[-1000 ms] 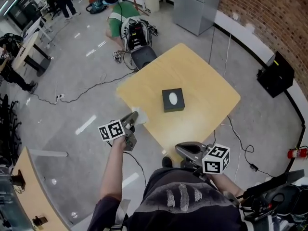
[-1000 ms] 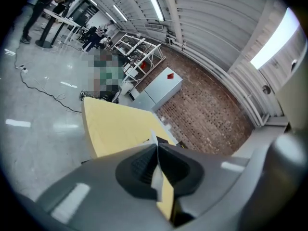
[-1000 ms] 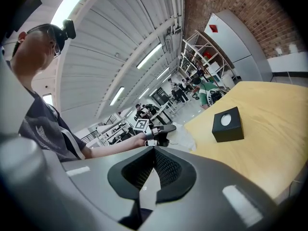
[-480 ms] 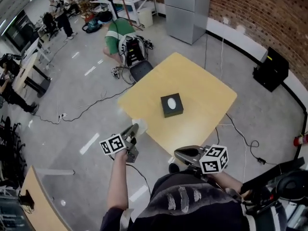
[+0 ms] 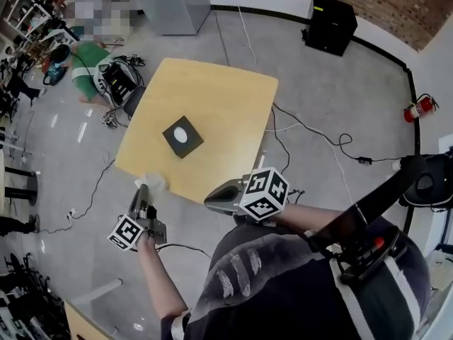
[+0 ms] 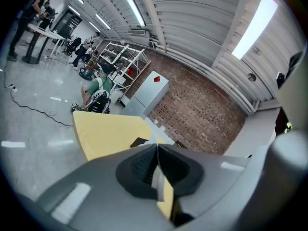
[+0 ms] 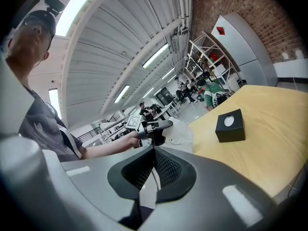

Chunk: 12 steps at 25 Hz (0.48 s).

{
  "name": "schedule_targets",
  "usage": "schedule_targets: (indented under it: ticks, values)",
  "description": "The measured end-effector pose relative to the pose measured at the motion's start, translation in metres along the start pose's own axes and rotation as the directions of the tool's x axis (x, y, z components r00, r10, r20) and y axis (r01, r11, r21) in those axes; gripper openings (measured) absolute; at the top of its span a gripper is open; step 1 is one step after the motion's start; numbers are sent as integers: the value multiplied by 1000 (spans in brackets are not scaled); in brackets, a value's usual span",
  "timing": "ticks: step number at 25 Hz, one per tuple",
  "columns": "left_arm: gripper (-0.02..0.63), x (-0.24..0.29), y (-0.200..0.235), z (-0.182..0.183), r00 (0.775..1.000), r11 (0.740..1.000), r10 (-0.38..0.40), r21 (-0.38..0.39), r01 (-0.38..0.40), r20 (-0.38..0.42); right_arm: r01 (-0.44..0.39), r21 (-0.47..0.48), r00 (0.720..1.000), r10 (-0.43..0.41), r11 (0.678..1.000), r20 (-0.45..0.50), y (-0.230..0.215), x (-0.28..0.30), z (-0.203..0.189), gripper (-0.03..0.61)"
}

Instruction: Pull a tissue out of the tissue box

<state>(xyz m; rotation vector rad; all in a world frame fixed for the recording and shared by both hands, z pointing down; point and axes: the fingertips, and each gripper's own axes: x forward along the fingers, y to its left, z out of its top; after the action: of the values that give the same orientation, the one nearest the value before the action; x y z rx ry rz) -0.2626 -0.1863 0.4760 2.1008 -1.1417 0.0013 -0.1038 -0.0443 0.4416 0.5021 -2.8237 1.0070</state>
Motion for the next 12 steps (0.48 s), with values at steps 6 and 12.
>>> schedule_targets:
  ticks: [6, 12]
  values:
    - [2, 10, -46, 21, 994, 1000, -9, 29, 5, 111, 6, 0, 999, -6, 1000, 36, -13, -37, 9, -2]
    - [2, 28, -116, 28, 986, 984, -13, 179, -17, 167, -7, 0, 999, 7, 1000, 51, -27, -78, 18, -2]
